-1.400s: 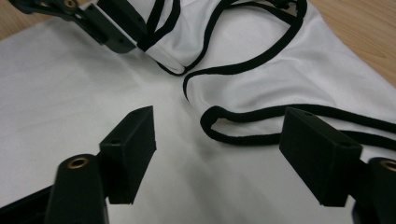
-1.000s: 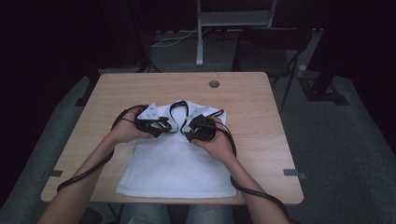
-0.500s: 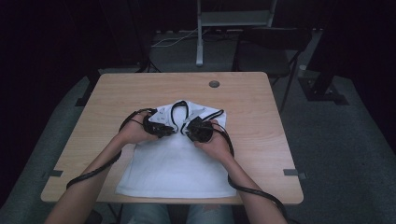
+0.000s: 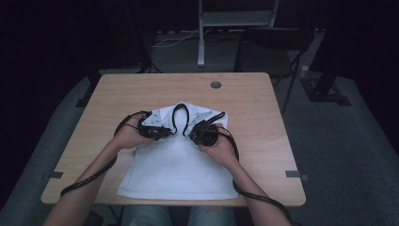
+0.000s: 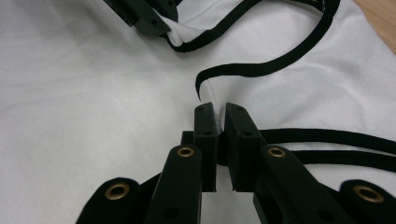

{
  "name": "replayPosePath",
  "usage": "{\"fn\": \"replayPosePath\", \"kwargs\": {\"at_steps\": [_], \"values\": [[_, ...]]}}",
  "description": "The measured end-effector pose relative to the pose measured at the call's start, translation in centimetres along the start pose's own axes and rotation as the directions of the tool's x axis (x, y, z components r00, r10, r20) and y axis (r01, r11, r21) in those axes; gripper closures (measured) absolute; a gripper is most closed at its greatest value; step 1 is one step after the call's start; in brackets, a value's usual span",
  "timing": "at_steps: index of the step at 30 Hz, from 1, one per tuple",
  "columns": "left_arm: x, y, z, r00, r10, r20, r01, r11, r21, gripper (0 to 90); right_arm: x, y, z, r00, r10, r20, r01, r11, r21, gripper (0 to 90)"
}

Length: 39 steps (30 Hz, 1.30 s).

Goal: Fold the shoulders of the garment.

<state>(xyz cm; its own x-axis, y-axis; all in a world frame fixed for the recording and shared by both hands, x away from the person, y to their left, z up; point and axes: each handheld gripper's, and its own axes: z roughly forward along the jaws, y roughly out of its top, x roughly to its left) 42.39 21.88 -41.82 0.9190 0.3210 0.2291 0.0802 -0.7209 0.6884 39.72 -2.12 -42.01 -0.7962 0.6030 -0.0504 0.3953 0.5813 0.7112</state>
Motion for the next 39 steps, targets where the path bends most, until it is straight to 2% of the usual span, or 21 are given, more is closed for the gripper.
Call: {"fn": "replayPosePath", "kwargs": {"at_steps": [8, 11, 13, 15, 18, 19, 21, 23, 28, 32, 39], "values": [[-0.3, -0.1, 0.0, 0.9993, -0.03, 0.023, 0.03, 0.9993, -0.021, 84.5, 0.2, -0.2, 0.2, 0.9999, -0.007, -0.007, 0.007, 1.0, 0.01, 83.2], [-0.4, -0.1, 0.0, 0.9989, -0.032, 0.036, 0.033, 0.9991, -0.028, 81.2, 0.2, -0.1, 0.3, 0.9997, -0.014, -0.021, 0.014, 1.0, 0.016, 79.0], [-0.4, -0.1, -0.2, 0.9974, -0.041, 0.059, 0.042, 0.9986, -0.03, 71.5, 0.1, -0.1, -0.1, 0.9995, -0.002, -0.033, 0.002, 1.0, -0.003, 73.6], [-0.4, 0.0, -0.5, 0.9972, -0.056, 0.05, 0.059, 0.9967, -0.056, 61.7, -0.3, 0.1, -0.6, 0.9986, 0.02, -0.05, -0.022, 0.999, -0.032, 67.1], [0.2, 0.3, -1.3, 0.9954, -0.092, 0.025, 0.094, 0.9907, -0.098, 54.3, -1.2, 0.4, -1.3, 0.9961, 0.065, -0.059, -0.07, 0.995, -0.077, 62.6], [0.4, 0.3, -1.4, 0.994, -0.108, 0.012, 0.109, 0.9885, -0.104, 51.9, -1.4, 0.5, -1.4, 0.9956, 0.08, -0.049, -0.084, 0.993, -0.082, 61.3], [0.9, 0.4, -1.3, 0.9893, -0.143, -0.028, 0.14, 0.9857, -0.094, 48.4, -1.8, 0.7, -1.3, 0.9951, 0.097, -0.018, -0.098, 0.993, -0.07, 60.1], [1.2, 0.4, -0.8, 0.9867, -0.151, -0.059, 0.148, 0.987, -0.064, 48.2, -2.1, 0.9, -0.9, 0.9943, 0.105, 0.019, -0.104, 0.993, -0.049, 58.8], [1.2, 0.3, 0.4, 0.9859, -0.157, -0.058, 0.157, 0.9875, -0.017, 48.2, -2.1, 0.9, 0.5, 0.994, 0.095, 0.054, -0.096, 0.995, 0.008, 56.3], [0.9, 0.1, 0.9, 0.9892, -0.14, -0.043, 0.141, 0.9897, 0.025, 49.1, -1.8, 0.6, 1.1, 0.9949, 0.08, 0.061, -0.082, 0.996, 0.037, 55.8], [0.8, -0.3, 1.1, 0.9894, -0.138, -0.046, 0.14, 0.9891, 0.045, 49.5, -1.6, 0.3, 1.5, 0.9954, 0.067, 0.068, -0.071, 0.996, 0.053, 54.8]]}}
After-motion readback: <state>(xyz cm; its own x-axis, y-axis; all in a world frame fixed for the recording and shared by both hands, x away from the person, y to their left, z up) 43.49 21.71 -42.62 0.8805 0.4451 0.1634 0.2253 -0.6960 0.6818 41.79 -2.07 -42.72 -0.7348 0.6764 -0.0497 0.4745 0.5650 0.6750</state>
